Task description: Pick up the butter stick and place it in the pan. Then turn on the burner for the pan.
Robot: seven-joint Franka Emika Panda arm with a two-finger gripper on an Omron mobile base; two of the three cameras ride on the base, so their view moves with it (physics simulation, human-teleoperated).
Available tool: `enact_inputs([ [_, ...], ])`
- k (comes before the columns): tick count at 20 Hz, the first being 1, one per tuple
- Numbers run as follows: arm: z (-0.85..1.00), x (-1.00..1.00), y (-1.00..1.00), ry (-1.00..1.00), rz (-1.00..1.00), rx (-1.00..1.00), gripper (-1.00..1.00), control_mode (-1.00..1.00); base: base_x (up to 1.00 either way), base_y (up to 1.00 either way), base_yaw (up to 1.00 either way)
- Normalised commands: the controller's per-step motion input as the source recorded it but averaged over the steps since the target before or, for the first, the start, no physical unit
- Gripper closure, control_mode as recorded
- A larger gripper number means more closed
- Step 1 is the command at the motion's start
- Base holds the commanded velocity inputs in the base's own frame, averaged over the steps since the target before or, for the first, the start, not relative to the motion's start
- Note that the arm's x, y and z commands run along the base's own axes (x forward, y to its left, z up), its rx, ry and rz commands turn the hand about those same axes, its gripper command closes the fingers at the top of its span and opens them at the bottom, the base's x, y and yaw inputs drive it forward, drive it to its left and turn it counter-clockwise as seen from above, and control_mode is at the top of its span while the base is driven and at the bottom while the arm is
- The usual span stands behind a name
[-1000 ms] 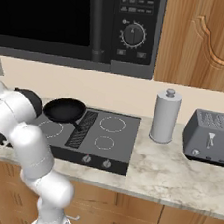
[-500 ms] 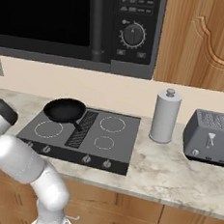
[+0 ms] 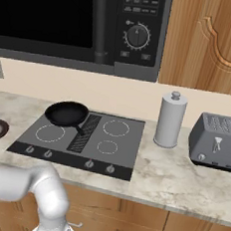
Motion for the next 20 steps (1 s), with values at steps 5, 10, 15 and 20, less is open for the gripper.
enact_inputs([
  [5,-0.18,0.07,0.06,0.00,0.11,0.00,-1.00,-1.00,0.00,0.00,0.00],
  [10,-0.26,0.01,0.00,0.00,0.13,0.00,-1.00,-1.00,0.00,0.00,0.00],
  [15,-0.24,0.06,0.00,0.00,0.14,0.00,-1.00,-1.00,0.00,0.00,0.00],
  [20,-0.28,0.10,0.03,0.00,0.12,0.00,1.00,-1.00,0.00,0.00,0.00],
])
